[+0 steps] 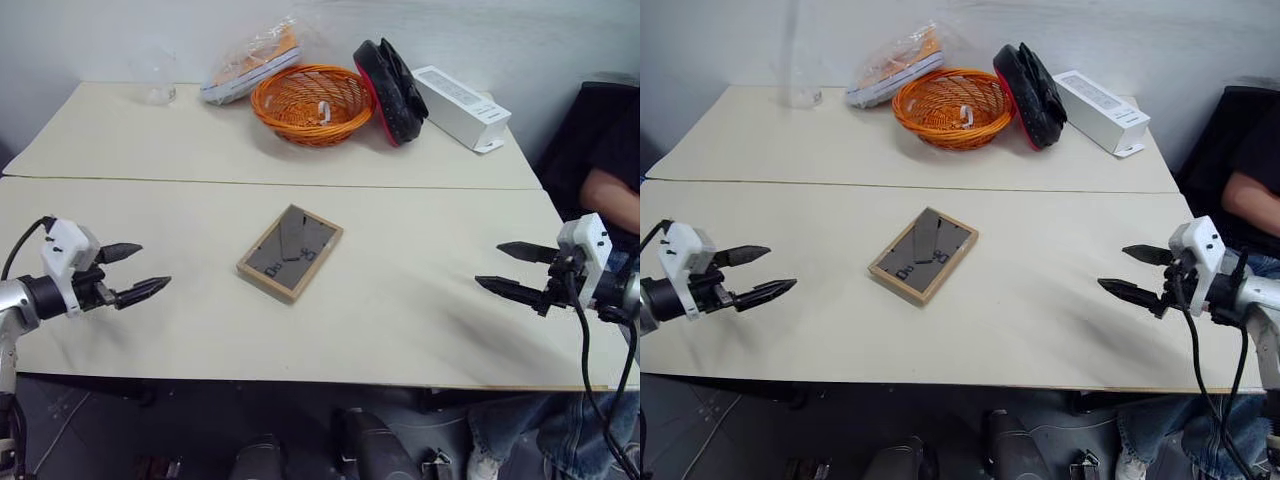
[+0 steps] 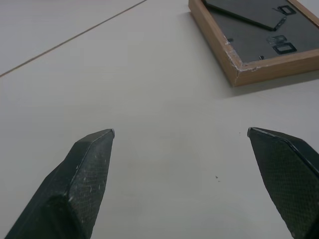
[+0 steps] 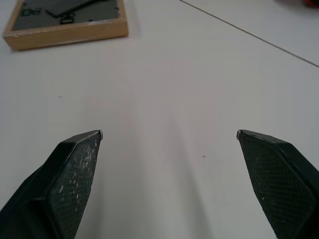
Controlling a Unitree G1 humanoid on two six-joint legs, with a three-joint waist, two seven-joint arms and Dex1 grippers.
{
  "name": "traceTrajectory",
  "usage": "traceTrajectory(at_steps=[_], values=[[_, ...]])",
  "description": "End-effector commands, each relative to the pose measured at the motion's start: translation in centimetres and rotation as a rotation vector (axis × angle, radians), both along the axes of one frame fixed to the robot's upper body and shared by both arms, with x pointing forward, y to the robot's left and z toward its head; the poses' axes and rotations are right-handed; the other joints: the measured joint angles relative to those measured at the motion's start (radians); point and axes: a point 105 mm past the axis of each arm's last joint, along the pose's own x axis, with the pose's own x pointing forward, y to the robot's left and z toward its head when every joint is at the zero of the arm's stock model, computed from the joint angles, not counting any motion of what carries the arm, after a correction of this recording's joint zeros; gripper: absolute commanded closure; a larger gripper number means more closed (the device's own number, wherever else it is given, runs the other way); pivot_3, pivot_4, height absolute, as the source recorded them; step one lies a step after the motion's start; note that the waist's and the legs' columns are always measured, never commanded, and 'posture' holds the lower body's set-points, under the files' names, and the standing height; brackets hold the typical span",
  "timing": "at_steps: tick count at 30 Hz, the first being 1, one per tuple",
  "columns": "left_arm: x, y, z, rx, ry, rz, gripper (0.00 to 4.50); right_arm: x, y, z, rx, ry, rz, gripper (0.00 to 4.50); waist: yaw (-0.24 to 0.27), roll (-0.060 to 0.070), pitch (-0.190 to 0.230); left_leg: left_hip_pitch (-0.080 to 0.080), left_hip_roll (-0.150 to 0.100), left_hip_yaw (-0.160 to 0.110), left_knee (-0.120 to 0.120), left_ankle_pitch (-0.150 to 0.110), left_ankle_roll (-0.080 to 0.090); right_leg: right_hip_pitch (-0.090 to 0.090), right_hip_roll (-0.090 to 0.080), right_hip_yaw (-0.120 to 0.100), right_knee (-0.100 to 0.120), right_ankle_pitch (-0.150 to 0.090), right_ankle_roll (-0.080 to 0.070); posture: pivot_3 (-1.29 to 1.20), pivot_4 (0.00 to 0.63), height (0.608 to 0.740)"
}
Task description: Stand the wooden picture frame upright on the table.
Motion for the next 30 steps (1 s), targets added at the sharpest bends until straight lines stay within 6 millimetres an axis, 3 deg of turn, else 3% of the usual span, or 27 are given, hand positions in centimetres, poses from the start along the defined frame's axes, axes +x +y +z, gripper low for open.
traceTrajectory(at_steps=[1, 9, 12, 14, 17, 23, 28, 30], values=[[0.5, -0.5, 0.4, 0.025, -0.016, -0.014, 0.0, 0.2, 0.4, 0.9, -0.002, -0.054, -0.003, 0.05, 0.0, 0.0, 0.0, 0.0, 0.0, 0.0, 0.0, 0.0, 0.0, 0.0, 0.0, 0.0, 0.0, 0.0, 0.0, 0.0, 0.15, 0.74], [2.2, -2.3, -0.2, 0.059, 0.003, -0.059, 0.0, 0.4, 1.5, 0.6, -0.024, -0.071, -0.004, 0.05, 0.004, 0.0, 0.0, -0.001, 0.0, 0.0, 0.0, 0.0, 0.0, -0.001, 0.0, 0.0, 0.0, 0.0, 0.0, 0.0, 0.15, 0.74], [3.7, -2.9, -0.3, 0.086, -0.003, -0.068, 0.0, 0.9, 2.1, 0.4, -0.057, -0.082, -0.004, 0.05, 0.005, 0.0, 0.0, -0.001, 0.0, 0.0, 0.0, 0.0, 0.0, -0.001, 0.0, 0.0, 0.0, 0.0, 0.0, 0.0, 0.15, 0.74], [5.7, -3.6, -0.4, 0.11, -0.023, -0.067, 0.0, 1.7, 3.6, -0.1, -0.087, -0.096, 0.016, 0.05, 0.005, 0.0, 0.0, -0.001, 0.0, 0.0, 0.001, 0.0, 0.0, 0.0, 0.0, 0.0, 0.001, 0.0, 0.0, 0.0, 0.15, 0.74], [8.8, -5.0, -0.8, 0.166, -0.048, -0.058, 0.58, 2.8, 6.0, -0.6, -0.1, -0.122, 0.053, 0.63, 0.006, 0.0, 0.0, 0.0, -0.001, 0.0, 0.002, 0.0, 0.0, -0.001, 0.0, 0.0, 0.002, 0.0, 0.0, 0.0, 0.15, 0.74], [11.6, -8.1, -2.2, 0.251, -0.043, -0.118, 2.42, 4.0, 9.2, -1.0, -0.118, -0.163, 0.115, 2.67, 0.004, 0.0, 0.0, -0.012, -0.001, 0.004, 0.003, 0.003, -0.006, -0.013, 0.0, 0.001, 0.008, 0.0, 0.001, 0.0, 0.15, 0.74], [12.0, -12.0, -3.1, 0.206, -0.024, -0.24, 4.04, 5.0, 12.4, -1.7, -0.124, -0.191, 0.164, 4.43, 0.006, 0.0, 0.0, -0.018, 0.0, 0.004, 0.01, 0.004, -0.006, -0.019, 0.0, 0.0, 0.011, 0.0, 0.001, 0.0, 0.15, 0.74], [11.6, -13.5, -3.0, 0.141, -0.004, -0.307, 4.44, 5.2, 13.1, -1.8, -0.125, -0.193, 0.171, 4.5, 0.007, 0.0, 0.0, -0.018, -0.001, 0.004, 0.015, 0.003, -0.006, -0.018, -0.001, 0.0, 0.012, 0.0, 0.001, 0.0, 0.15, 0.74]])
